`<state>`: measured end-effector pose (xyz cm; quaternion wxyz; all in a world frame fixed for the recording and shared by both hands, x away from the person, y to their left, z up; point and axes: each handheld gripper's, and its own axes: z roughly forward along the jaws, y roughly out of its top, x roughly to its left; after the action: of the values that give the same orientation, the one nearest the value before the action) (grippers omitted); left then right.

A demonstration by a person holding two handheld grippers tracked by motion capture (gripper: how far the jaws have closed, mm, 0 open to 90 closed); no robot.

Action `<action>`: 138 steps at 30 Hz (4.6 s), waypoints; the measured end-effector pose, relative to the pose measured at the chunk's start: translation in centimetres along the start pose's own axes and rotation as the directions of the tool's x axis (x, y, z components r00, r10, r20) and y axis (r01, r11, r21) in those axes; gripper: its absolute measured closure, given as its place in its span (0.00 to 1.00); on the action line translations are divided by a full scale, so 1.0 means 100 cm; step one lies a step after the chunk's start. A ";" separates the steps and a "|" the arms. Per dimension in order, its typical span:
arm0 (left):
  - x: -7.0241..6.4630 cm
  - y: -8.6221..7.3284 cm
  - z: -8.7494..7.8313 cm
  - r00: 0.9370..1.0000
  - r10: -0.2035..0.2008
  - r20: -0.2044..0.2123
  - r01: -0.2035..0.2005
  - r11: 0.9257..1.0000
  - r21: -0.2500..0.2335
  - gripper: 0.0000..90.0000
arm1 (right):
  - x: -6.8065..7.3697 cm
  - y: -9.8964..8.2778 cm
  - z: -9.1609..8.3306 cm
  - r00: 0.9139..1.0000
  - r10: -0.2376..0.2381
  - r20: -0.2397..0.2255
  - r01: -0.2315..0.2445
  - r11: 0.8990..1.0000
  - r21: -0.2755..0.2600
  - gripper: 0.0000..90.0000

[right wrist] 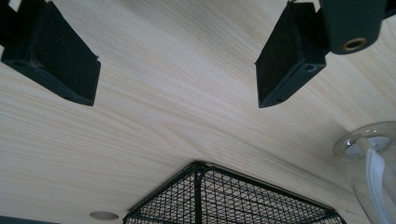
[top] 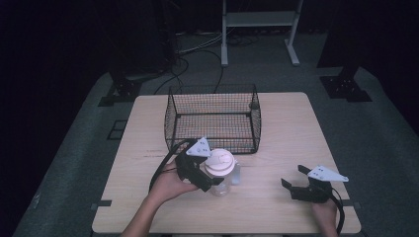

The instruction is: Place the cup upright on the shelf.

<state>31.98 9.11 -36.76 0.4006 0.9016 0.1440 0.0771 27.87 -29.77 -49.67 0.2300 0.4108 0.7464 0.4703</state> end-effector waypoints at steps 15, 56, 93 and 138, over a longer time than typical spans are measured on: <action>0.002 0.007 0.013 1.000 0.024 0.013 -0.025 0.997 0.067 0.01 | 0.000 0.000 0.000 1.000 -0.002 -0.002 0.002 1.000 -0.001 0.14; 0.004 0.053 -0.012 0.998 0.064 -0.014 -0.061 0.985 0.159 0.06 | 0.000 0.000 0.000 1.000 0.000 -0.006 0.000 1.000 -0.005 0.14; 0.050 0.143 -0.055 0.999 0.042 -0.020 -0.039 0.986 0.161 0.06 | -0.001 0.000 -0.001 1.000 0.002 -0.007 -0.002 1.000 -0.012 0.14; 0.147 0.162 -0.011 0.967 -0.160 -0.199 0.195 0.966 0.170 0.06 | -0.002 0.000 -0.002 1.000 0.019 -0.014 -0.019 1.000 -0.022 0.14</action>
<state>48.81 4.31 -23.62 0.3040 0.9078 0.2672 0.1096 27.85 -30.04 -49.61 0.2250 0.4121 0.7389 0.4834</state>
